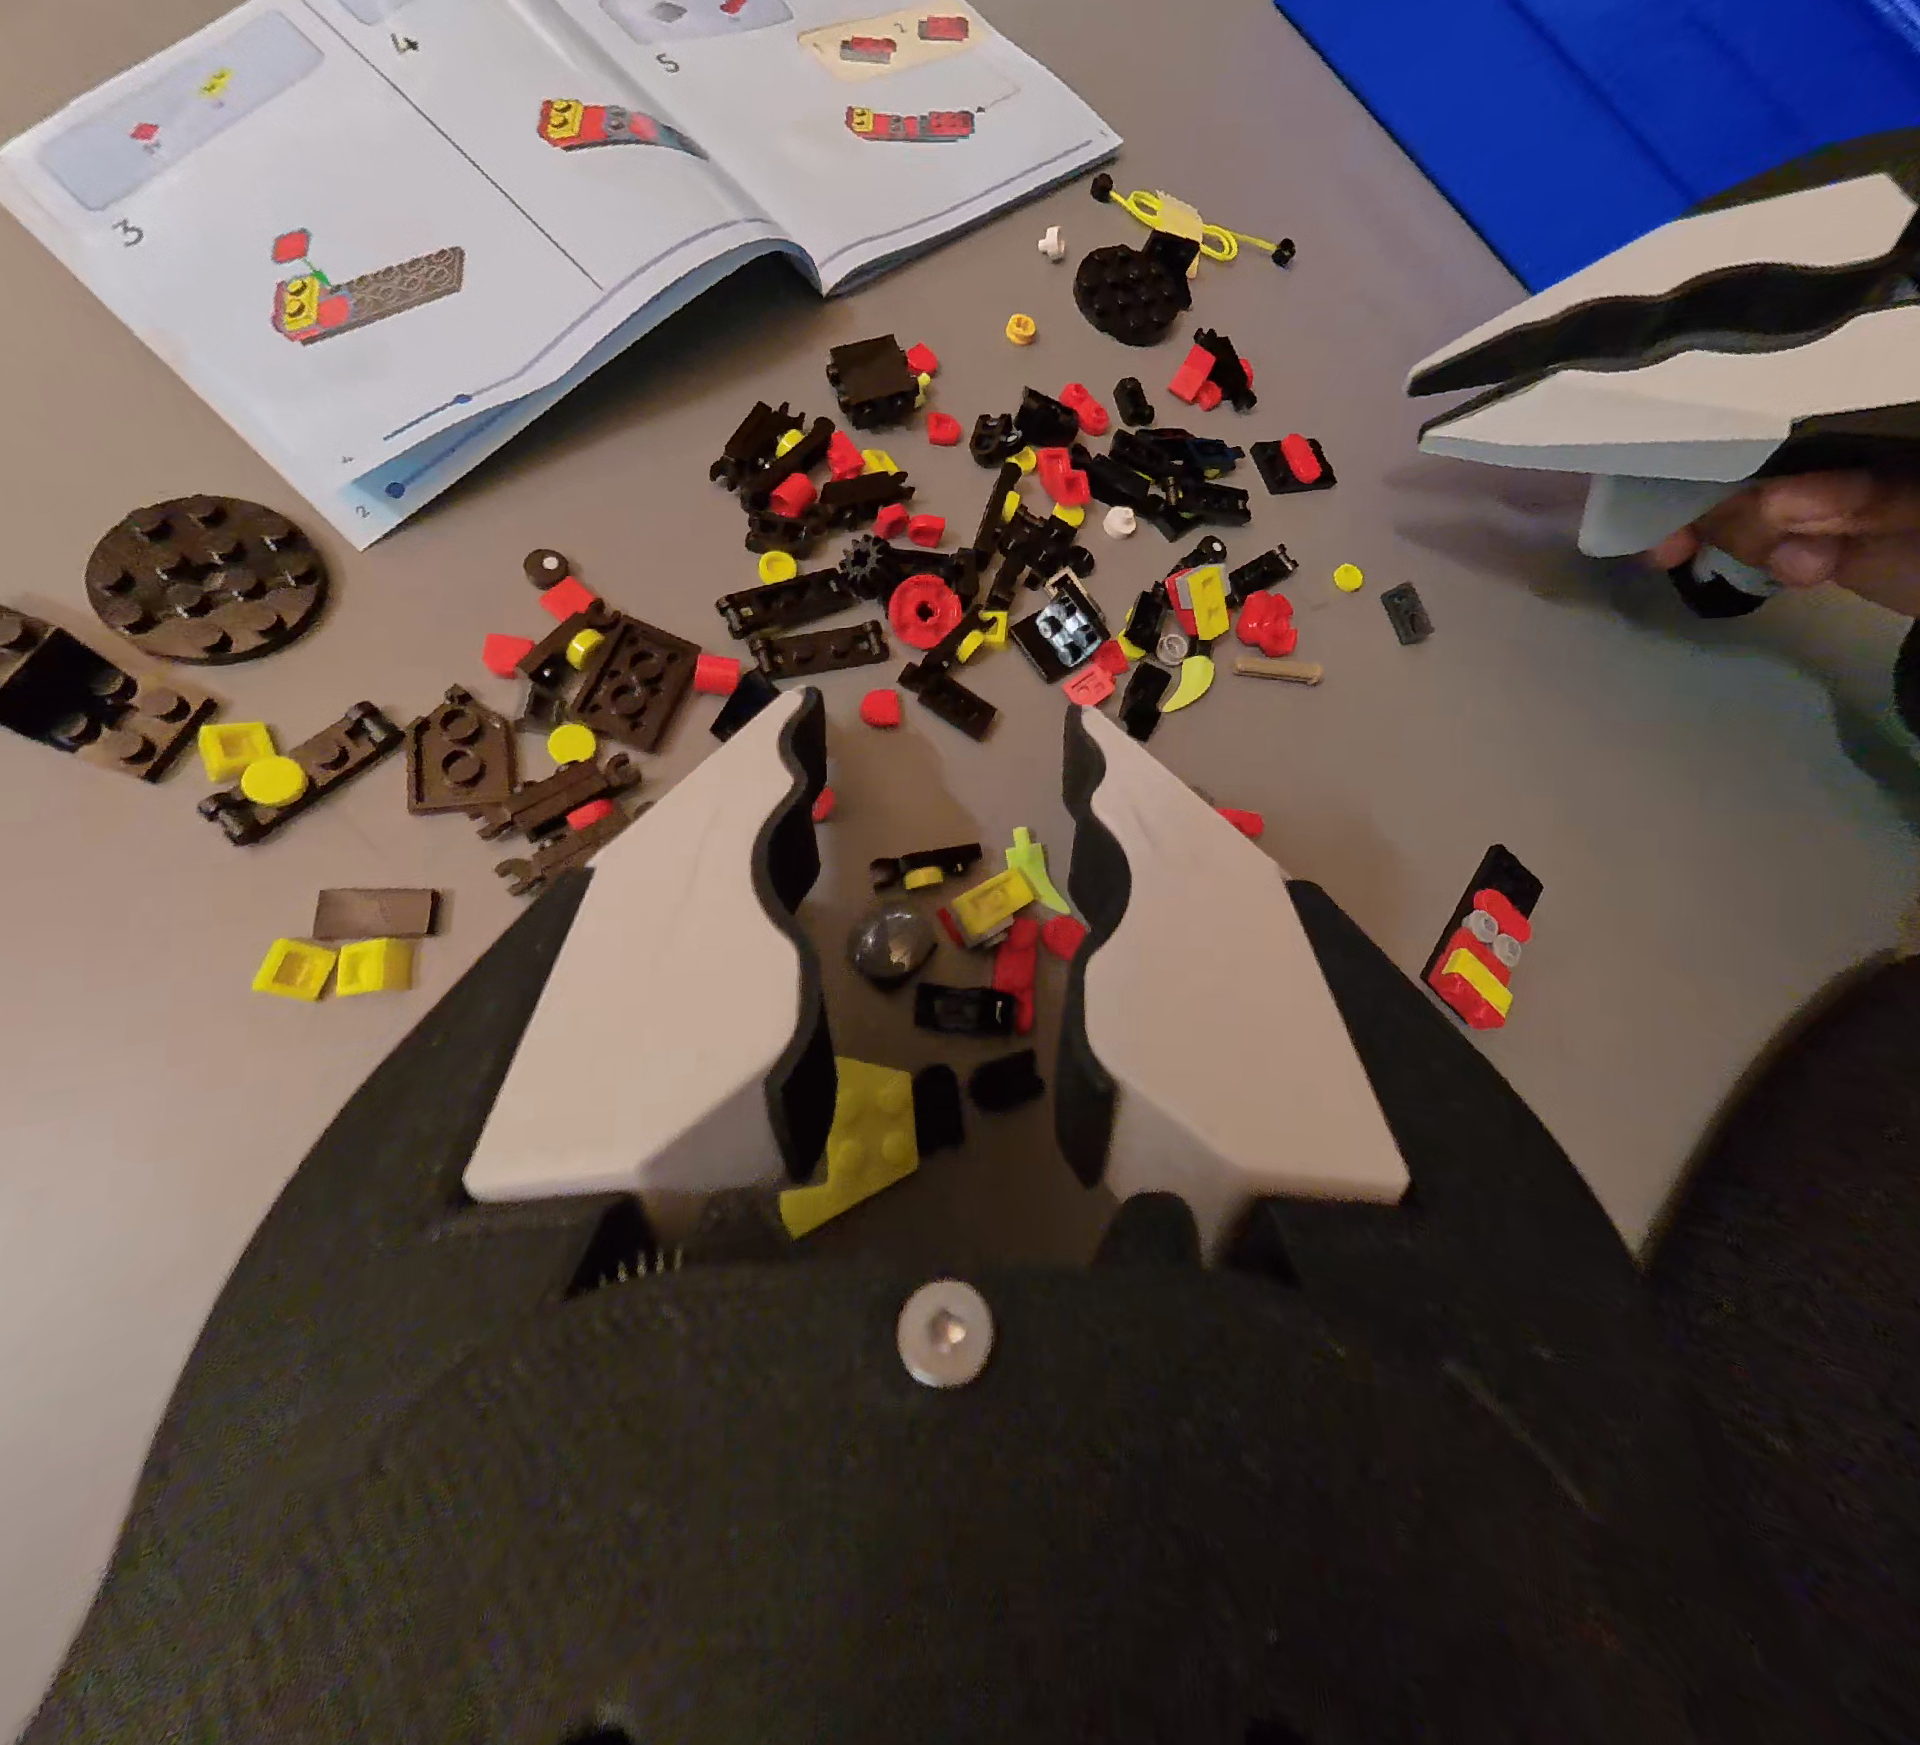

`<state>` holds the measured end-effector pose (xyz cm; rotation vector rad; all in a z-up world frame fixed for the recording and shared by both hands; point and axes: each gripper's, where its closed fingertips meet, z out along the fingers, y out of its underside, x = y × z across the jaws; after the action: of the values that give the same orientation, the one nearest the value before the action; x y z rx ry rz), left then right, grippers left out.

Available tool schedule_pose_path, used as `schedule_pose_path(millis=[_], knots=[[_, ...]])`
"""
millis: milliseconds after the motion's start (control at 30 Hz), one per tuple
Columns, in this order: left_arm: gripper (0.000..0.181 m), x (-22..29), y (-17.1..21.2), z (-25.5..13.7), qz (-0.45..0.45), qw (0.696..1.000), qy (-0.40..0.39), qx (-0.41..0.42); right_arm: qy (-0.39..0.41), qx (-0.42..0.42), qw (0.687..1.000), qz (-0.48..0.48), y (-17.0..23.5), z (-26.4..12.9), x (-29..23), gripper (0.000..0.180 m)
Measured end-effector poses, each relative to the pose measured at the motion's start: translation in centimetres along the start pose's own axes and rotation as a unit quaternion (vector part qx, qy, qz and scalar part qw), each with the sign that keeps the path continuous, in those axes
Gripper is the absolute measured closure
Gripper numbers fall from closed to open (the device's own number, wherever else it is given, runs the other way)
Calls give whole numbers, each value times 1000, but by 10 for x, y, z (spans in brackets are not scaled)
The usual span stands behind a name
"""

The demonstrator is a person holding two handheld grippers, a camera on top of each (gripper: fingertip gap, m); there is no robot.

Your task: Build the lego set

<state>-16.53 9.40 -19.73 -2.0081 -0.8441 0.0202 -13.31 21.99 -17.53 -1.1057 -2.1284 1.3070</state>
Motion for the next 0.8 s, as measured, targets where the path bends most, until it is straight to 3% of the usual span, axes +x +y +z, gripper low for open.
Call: schedule_pose_path(millis=[800], knots=[[142,4,5,-8,-8,1000,11,4,-28,-13,999,11,0,14,-8,167]])
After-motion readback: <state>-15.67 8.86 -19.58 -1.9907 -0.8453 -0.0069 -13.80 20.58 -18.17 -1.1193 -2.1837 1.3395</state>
